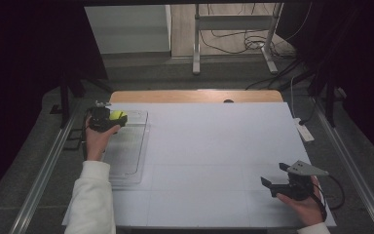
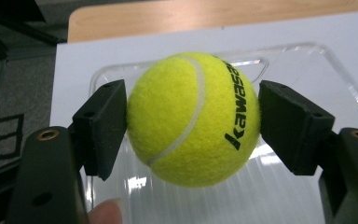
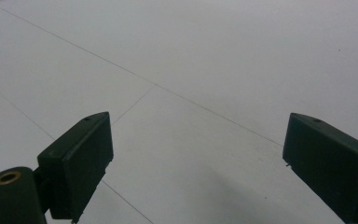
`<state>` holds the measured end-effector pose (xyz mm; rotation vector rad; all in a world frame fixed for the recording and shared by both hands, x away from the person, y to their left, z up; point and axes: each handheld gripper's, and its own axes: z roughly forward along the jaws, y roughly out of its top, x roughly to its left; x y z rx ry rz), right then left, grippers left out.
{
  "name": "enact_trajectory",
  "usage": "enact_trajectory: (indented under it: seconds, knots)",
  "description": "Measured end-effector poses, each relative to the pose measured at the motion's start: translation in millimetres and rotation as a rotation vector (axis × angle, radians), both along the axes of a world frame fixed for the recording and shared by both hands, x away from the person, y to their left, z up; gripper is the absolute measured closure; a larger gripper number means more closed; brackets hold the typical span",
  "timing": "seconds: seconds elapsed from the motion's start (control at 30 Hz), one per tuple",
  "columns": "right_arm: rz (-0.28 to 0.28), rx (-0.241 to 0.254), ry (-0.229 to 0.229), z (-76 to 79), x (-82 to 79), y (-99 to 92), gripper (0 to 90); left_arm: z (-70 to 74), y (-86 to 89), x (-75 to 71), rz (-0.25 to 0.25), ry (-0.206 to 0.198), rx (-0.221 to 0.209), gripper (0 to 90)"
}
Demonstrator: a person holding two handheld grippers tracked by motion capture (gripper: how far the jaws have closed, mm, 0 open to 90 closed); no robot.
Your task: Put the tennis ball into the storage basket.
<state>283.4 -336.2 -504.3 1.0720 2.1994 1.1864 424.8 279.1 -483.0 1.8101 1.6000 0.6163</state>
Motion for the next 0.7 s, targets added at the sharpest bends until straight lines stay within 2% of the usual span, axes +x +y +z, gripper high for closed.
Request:
enact_trajectory:
  seconds: [0.57,0.67,0.7]
  knots:
    - [0.001,0.000,0.000,-0.2,0.0,0.2,9.0,-14.7,-10.2,7.3,-0.011,0.078,0.116,27.4]
    - [0.001,-0.001,0.001,-0.5,0.2,0.2,9.0,-17.1,-12.0,8.3,-0.014,0.080,0.139,28.1]
    - [0.000,-0.002,0.001,-0.5,0.2,0.2,9.0,-16.8,-12.4,8.1,-0.007,0.063,0.148,30.0]
